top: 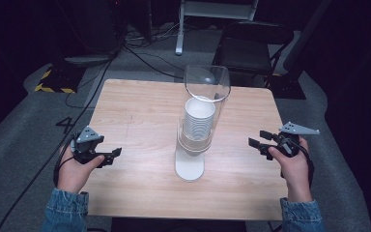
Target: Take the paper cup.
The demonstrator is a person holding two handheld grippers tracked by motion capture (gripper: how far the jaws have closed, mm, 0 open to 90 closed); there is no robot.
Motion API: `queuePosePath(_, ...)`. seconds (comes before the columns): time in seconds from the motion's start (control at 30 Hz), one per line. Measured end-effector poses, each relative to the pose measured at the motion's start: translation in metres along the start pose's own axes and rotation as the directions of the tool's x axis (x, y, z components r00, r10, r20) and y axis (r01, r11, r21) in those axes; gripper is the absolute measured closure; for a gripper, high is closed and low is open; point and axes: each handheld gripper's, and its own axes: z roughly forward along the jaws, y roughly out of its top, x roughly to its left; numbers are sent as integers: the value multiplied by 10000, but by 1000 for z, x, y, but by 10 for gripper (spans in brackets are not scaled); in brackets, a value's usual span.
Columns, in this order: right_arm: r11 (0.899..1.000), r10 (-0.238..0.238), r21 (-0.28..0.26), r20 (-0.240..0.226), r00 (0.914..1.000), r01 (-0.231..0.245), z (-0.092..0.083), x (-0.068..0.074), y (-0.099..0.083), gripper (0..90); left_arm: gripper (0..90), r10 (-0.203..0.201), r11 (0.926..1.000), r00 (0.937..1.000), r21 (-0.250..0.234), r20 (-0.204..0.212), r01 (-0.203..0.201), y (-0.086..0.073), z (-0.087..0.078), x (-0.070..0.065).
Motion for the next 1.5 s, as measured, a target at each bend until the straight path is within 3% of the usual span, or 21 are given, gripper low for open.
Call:
queuePosePath(0.37, 10000, -3, -27, 319, 9995, 4, 6, 2, 4, 222, 188, 42, 9999, 10000, -104, 42, -41, -3, -7, 0)
queuePosePath(0.7, 9998, -62, -208, 159, 9999, 65, 15, 16, 5, 191, 188, 131, 9999, 9998, -72, 129, -130, -2, -5, -4)
queuePosePath(0.87, 9983, -574, -127, -363, 9977, 569, 28, 40, 9, 191, 188, 127, 9998, 9996, -124, 247, -124, -1, -4, -5)
queuePosePath(1.07, 9973, -722, -157, -786, 9943, 711, 36, 53, 9, 188, 189, 65, 9999, 9997, -94, 235, -63, -2, -4, -4)
queuePosePath(1.2, 9954, -957, -179, -1311, 9867, 942, 42, 65, 9, 190, 191, 108, 9999, 9996, -73, 258, -106, -2, -3, -4)
queuePosePath(1.27, 9928, -1193, -168, -1750, 9773, 1182, 47, 75, 10, 191, 191, 100, 9999, 9993, -83, 374, -97, -2, -2, -5)
queuePosePath(1.5, 9888, -1484, -178, -2305, 9617, 1484, 59, 95, 9, 185, 193, 135, 9999, 9991, -70, 412, -133, -3, 0, -7)
